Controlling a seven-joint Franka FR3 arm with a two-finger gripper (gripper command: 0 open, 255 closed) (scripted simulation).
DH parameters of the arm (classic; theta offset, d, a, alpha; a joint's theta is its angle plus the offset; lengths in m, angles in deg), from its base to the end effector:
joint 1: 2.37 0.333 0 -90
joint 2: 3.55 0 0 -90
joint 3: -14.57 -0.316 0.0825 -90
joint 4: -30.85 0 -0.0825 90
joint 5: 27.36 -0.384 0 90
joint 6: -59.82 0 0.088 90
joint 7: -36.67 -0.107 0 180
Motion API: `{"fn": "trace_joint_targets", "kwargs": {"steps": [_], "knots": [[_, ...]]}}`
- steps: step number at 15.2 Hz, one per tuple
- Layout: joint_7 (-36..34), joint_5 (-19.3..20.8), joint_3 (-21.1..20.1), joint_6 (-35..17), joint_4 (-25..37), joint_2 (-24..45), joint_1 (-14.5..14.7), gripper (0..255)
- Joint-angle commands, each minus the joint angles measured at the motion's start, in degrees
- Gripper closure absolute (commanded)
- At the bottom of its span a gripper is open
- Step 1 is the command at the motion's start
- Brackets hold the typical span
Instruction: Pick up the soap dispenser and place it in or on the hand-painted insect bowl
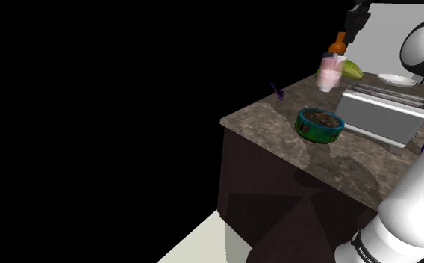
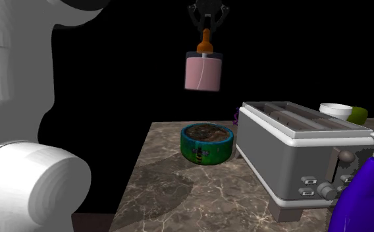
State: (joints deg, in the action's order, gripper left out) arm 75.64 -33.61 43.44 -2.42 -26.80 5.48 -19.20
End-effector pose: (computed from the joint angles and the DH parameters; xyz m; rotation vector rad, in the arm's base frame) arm 0.4000 -0.3388 0.7550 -3.0829 0.1025 0.0455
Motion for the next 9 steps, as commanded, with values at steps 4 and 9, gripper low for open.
{"fn": "trace_joint_targets", "kwargs": {"steps": [4,9], "knots": [[3.71,1.76,1.34,1.99,-1.10,-3.25,-1.52,255],[2.09,4.56,0.15,-4.19,-11.62,-8.27,0.44,255]]}}
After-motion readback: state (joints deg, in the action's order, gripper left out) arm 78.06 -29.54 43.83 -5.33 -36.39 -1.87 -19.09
